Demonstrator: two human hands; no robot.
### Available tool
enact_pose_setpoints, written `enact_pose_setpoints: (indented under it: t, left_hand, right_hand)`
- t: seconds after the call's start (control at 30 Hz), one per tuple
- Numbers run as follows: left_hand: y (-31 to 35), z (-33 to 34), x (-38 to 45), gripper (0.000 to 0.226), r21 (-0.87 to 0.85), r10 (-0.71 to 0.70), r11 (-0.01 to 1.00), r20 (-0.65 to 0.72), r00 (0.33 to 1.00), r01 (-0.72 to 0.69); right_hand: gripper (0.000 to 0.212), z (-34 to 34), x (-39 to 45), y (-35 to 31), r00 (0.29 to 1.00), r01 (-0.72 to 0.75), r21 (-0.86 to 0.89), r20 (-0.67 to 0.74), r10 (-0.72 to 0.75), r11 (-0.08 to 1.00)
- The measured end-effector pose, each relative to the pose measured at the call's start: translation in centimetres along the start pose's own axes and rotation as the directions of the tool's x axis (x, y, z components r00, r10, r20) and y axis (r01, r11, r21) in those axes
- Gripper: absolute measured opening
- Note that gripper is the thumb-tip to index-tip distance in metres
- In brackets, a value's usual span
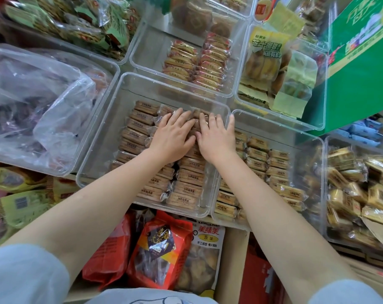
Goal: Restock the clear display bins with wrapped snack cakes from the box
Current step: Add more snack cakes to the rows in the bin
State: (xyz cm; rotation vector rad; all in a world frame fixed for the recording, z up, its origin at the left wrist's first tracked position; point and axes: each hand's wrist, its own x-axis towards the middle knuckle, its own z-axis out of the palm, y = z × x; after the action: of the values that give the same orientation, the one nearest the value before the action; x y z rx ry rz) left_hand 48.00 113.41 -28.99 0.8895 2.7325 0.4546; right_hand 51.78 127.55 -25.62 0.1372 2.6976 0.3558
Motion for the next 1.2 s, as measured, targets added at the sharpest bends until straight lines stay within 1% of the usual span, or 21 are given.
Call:
enact_pose_setpoints:
  t: [0.1,0.13,0.2,0.23,0.27,0.3,0.37,0.4,0.43,0.5,0.57,0.63,0.67,0.7,0.77,0.87,0.93,1.0,1.07,1.13,1.2]
  left_hand:
    - [-0.1,-1.6,-0.2,0.060,0.011,0.005,1.000,0.107,0.994,-0.006]
    - [0.0,-2.4,-0.6,0.060,-0.002,0.012,1.000,0.122,0.993,-0.012]
    - [0.4,-4.1,-2.1,0.059,-0.074,0.020,0.997,0.081,0.997,-0.014]
    - [0.8,-4.9,-3.3,0.057,-0.121,0.010,0.993,0.042,0.999,-0.005]
    - [1.3,-5.7,-4.5,0.052,-0.170,-0.009,0.985,0.012,1.000,0.011]
    - [2.0,-6.3,-5.9,0.046,-0.212,-0.028,0.977,-0.003,1.000,0.027]
    - [4.2,-7.0,-8.6,0.035,-0.267,-0.030,0.963,0.013,0.999,0.033]
    - [5.8,-7.0,-10.0,0.031,-0.279,-0.009,0.960,0.037,0.999,0.018]
    - [7.7,-7.0,-11.4,0.029,-0.289,0.025,0.957,0.055,0.998,-0.008]
    - [11.9,-6.3,-14.1,0.026,-0.330,0.116,0.940,0.085,0.990,-0.082]
    - [16.7,-5.3,-16.6,0.026,-0.375,0.220,0.912,0.110,0.969,-0.164]
    - [22.0,-4.1,-19.3,0.036,-0.416,0.321,0.875,0.115,0.940,-0.248]
    - [24.7,-3.5,-20.6,0.044,-0.436,0.380,0.849,0.112,0.918,-0.298]
    - [27.4,-2.9,-21.8,0.047,-0.444,0.438,0.825,0.113,0.892,-0.349]
    - [32.5,-1.9,-24.2,0.036,-0.456,0.527,0.777,0.092,0.845,-0.434]
    - [39.5,-0.3,-26.9,0.033,-0.465,0.622,0.695,0.005,0.783,-0.549]
    - [43.5,1.0,-28.1,0.029,-0.469,0.652,0.661,-0.027,0.758,-0.586]
    - [47.1,2.5,-28.8,0.027,-0.445,0.651,0.667,-0.043,0.758,-0.598]
    - [49.6,4.3,-29.0,0.027,-0.372,0.606,0.726,-0.053,0.793,-0.579]
    - [51.0,5.9,-28.8,0.027,-0.287,0.527,0.808,-0.038,0.849,-0.515]
    - [51.5,7.1,-28.7,0.024,-0.137,0.491,0.859,-0.052,0.870,-0.493]
  right_hand:
    - [0.061,-1.3,-0.5,1.3,0.997,0.070,0.081,0.038,-0.074,0.994]
    - [0.060,-1.8,-1.2,1.9,0.995,0.099,0.138,0.015,-0.102,0.986]
    - [0.054,-2.5,-4.0,3.0,0.986,0.143,0.308,-0.130,-0.108,0.941]
    - [0.049,-2.8,-6.3,3.6,0.976,0.149,0.419,-0.207,-0.066,0.896]
    - [0.045,-2.9,-8.8,4.3,0.971,0.142,0.543,-0.239,-0.010,0.827]
    - [0.041,-3.0,-11.5,5.0,0.975,0.120,0.662,-0.218,0.037,0.739]
    - [0.038,-2.9,-17.2,6.9,0.997,0.019,0.838,-0.060,0.058,0.546]
    - [0.035,-2.9,-20.0,7.8,0.999,-0.022,0.880,0.000,0.047,0.474]
    - [0.031,-2.8,-22.8,8.9,0.999,-0.033,0.896,0.015,0.044,0.442]
    - [0.022,-2.4,-27.9,11.1,0.996,-0.011,0.894,-0.031,0.086,0.448]
    - [0.016,-1.8,-32.8,13.5,0.980,-0.003,0.876,-0.094,0.177,0.483]
    - [0.014,-1.3,-37.8,16.1,0.941,0.000,0.884,-0.158,0.298,0.468]
    - [0.013,-1.0,-40.2,17.5,0.914,0.003,0.891,-0.187,0.361,0.455]
    - [0.013,-0.6,-42.6,19.0,0.884,0.000,0.896,-0.208,0.419,0.444]
    - [0.011,1.0,-46.8,22.0,0.832,-0.037,0.896,-0.217,0.510,0.442]
    - [0.011,5.1,-51.9,26.3,0.795,-0.171,0.874,-0.151,0.588,0.456]
    - [0.010,8.3,-54.4,28.9,0.790,-0.279,0.824,-0.095,0.605,0.494]
    - [0.010,11.7,-56.2,31.5,0.786,-0.393,0.755,-0.020,0.618,0.525]
    - [0.014,15.4,-57.2,34.2,0.765,-0.485,0.686,0.033,0.643,0.542]
    - [0.023,19.0,-57.3,37.0,0.743,-0.555,0.622,0.071,0.666,0.553]
    - [0.034,21.8,-56.5,39.5,0.733,-0.617,0.545,0.136,0.666,0.568]
